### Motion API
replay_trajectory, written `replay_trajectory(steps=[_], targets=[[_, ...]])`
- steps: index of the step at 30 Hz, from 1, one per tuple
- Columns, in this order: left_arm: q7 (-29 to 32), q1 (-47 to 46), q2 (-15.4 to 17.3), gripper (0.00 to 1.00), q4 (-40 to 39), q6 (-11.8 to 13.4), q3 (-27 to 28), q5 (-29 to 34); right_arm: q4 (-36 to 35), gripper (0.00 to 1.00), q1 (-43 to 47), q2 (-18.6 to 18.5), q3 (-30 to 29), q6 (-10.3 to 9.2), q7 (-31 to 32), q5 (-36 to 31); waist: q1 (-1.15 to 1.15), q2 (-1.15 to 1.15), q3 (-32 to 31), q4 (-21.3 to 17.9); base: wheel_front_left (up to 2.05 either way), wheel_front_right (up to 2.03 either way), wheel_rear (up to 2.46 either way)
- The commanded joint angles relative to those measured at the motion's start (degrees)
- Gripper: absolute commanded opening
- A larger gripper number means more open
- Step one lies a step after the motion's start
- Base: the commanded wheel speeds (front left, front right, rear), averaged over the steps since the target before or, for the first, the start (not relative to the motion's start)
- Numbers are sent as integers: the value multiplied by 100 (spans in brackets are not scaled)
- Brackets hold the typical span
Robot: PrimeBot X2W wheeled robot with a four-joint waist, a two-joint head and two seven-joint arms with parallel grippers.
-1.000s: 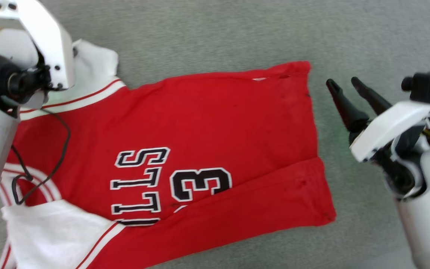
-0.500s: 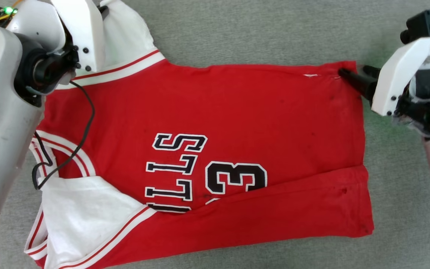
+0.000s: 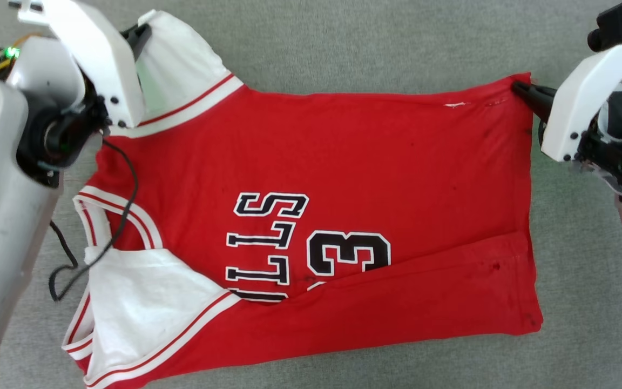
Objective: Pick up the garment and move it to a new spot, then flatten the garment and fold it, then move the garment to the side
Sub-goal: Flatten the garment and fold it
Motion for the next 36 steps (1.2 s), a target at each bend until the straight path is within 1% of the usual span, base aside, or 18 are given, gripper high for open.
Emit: replay_trajectory(steps=[1, 3, 7, 13, 17, 19, 23, 24, 25, 26, 27, 29, 31, 36], targets=[[-96, 175, 21, 0, -75, 45, 64, -64, -85, 0, 206, -61, -22, -3, -63, -40, 0, 0, -208, 64, 0, 0, 0], [-332, 492, 37, 0, -235, 91, 236, -222, -292, 0, 411, -60, -50, -2, -145, -32, 0, 0, -394, 97, 0, 0, 0], [-708, 1302, 186, 0, -651, 248, 418, -350, -655, 0, 1029, -96, -138, -2, -249, -42, 0, 0, -766, 182, 0, 0, 0], [-1257, 2809, 296, 0, -1306, 637, 654, -558, -999, 0, 2064, -56, -366, -2, -367, -35, 0, 0, -1196, 282, 0, 0, 0], [-1458, 3781, 271, 0, -1559, 830, 657, -699, -1059, 0, 2671, 14, -557, -3, -534, -57, 0, 0, -1393, 312, 0, 0, 0], [-1508, 4193, 168, 0, -1635, 870, 619, -837, -1029, 0, 2951, 72, -646, -3, -613, -24, 0, 0, -1470, 316, 0, 0, 0], [-1518, 4869, 52, 0, -1564, 1010, 489, -978, -921, 0, 3416, 145, -750, -3, -775, -12, 0, 0, -1584, 302, 0, 0, 0], [-1520, 4997, 15, 0, -1505, 1009, 438, -983, -880, 35, 3502, 184, -731, -3, -791, 3, 0, 0, -1603, 281, 0, 0, 0], [-1568, 5082, -79, 8, -1446, 988, 414, -1048, -822, 100, 3591, 206, -716, -3, -816, 8, 0, 0, -1627, 257, 0, 0, 0], [-1645, 5133, -184, 75, -1381, 961, 413, -1087, -796, 100, 3654, 203, -694, -3, -888, -17, 0, 0, -1643, 247, 0, 0, 0], [-1710, 5188, -239, 100, -1276, 954, 383, -1072, -757, 100, 3713, 239, -702, -3, -946, 2, 0, 0, -1661, 242, 0, 0, 0], [-1860, 5269, -405, 100, -1111, 937, 315, -1035, -726, 100, 3826, 286, -668, -4, -1100, -4, 0, 0, -1724, 221, 0, 0, 0], [-2142, 5253, -476, 100, -976, 897, 374, -968, -801, 100, 3904, 317, -666, -3, -1291, 4, 0, 0, -1777, 201, 0, 0, 0], [-2968, 5010, -631, 100, -1029, 784, 485, -610, -1296, 100, 4031, 286, -701, -2, -1556, -52, 0, 0, -1988, 169, 0, 0, 0]])
